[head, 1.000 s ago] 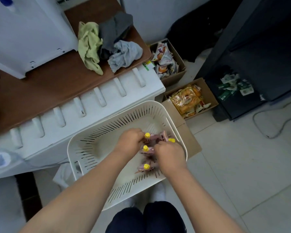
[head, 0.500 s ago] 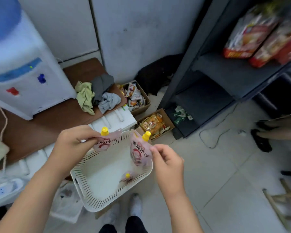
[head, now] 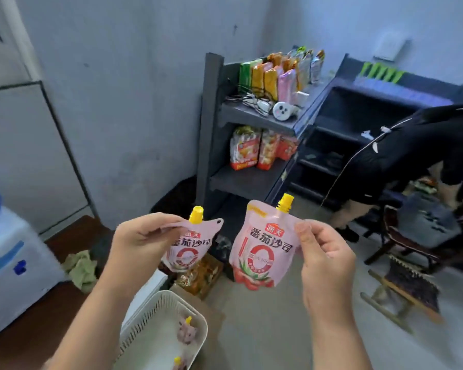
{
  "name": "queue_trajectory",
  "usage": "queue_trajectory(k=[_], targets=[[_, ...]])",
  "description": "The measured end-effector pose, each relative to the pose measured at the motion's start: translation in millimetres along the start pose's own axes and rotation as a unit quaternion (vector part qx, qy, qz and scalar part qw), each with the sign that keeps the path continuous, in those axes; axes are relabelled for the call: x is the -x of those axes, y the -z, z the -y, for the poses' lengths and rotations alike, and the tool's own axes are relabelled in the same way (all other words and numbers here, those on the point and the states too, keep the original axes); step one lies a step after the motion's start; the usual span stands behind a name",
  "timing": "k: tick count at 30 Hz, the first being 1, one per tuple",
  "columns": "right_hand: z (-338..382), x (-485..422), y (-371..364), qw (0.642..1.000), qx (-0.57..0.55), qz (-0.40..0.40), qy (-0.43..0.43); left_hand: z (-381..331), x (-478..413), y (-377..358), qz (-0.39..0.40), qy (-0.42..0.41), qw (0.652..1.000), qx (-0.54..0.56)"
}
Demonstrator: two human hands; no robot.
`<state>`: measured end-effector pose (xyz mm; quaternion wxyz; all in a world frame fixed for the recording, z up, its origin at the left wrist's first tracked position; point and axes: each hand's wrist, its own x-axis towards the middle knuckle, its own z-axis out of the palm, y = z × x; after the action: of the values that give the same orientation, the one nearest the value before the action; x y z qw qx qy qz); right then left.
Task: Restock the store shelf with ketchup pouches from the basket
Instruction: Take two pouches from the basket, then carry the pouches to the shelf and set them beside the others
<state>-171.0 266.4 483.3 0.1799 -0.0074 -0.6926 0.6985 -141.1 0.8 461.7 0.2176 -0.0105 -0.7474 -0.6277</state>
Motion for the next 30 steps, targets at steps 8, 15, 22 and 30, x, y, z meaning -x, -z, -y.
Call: queue_trajectory(k=[8, 15, 22, 30], targets=[[29.2, 0.9, 141.0, 0.983, 0.006, -0.181, -0.012, -73.1, -8.3, -142.2, 0.161, -0.017, 0.985, 0.059], [66.8, 18.0, 294.6, 0.936, 0.030, -0.352, -0.001, -139.7, 26.1, -290.0, 0.283, -0.075, 0.949, 0.114], [75.9, 42.8, 418.5, 0.888, 0.071, -0.454, 0.031, -148.4, 77.1, -427.2, 0.328, -0.032, 0.920, 0.211], [53.5, 58.5, 534.1, 0.785, 0.043, -0.614, 0.064, -154.5, 111.6, -585.3, 0.358, 0.057, 0.894, 0.263]])
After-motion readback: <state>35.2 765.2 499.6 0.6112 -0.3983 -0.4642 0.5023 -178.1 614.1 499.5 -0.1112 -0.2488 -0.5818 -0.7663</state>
